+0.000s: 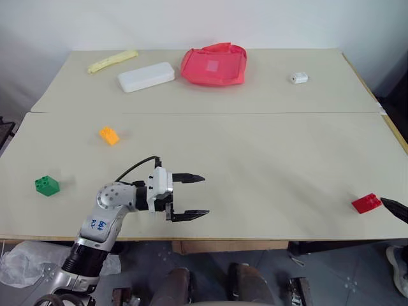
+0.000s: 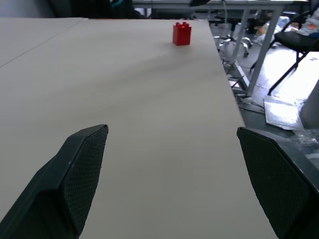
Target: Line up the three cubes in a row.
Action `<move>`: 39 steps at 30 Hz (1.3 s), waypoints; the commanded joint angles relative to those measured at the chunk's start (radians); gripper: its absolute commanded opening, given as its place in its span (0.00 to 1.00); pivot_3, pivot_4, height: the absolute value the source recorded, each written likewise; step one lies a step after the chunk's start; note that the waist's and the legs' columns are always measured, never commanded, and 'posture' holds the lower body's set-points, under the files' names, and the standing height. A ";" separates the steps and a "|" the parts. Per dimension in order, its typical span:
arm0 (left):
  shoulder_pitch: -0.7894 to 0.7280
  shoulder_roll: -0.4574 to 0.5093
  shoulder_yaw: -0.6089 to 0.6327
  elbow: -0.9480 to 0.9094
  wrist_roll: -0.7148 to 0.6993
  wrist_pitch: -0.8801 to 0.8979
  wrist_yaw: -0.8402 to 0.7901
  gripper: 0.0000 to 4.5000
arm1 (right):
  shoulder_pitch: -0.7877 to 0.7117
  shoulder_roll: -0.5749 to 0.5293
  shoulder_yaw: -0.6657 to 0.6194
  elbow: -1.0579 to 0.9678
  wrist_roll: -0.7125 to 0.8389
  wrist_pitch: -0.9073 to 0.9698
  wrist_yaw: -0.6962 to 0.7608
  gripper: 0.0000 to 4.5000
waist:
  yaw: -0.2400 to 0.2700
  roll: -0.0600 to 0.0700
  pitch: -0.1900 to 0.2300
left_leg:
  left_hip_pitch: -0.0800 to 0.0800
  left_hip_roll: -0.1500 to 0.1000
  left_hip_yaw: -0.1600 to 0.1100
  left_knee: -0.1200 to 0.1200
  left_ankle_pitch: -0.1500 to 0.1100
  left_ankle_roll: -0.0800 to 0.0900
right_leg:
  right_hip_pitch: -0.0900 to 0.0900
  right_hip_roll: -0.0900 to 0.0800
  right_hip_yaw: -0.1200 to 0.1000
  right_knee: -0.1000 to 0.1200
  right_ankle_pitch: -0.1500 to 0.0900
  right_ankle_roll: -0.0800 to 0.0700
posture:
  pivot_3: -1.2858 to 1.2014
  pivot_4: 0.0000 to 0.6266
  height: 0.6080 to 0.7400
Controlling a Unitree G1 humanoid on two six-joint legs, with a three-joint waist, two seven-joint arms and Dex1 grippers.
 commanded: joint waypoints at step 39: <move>0.329 0.063 0.274 -0.119 -0.004 -0.034 0.206 1.00 | -1.120 0.293 1.027 0.101 -0.382 0.030 0.405 0.33 | -0.011 -0.004 0.004 | -0.005 0.001 -0.011 0.000 0.002 -0.006 | -0.005 0.001 -0.010 0.003 -0.002 -0.005 | 0.52 0.24 1.00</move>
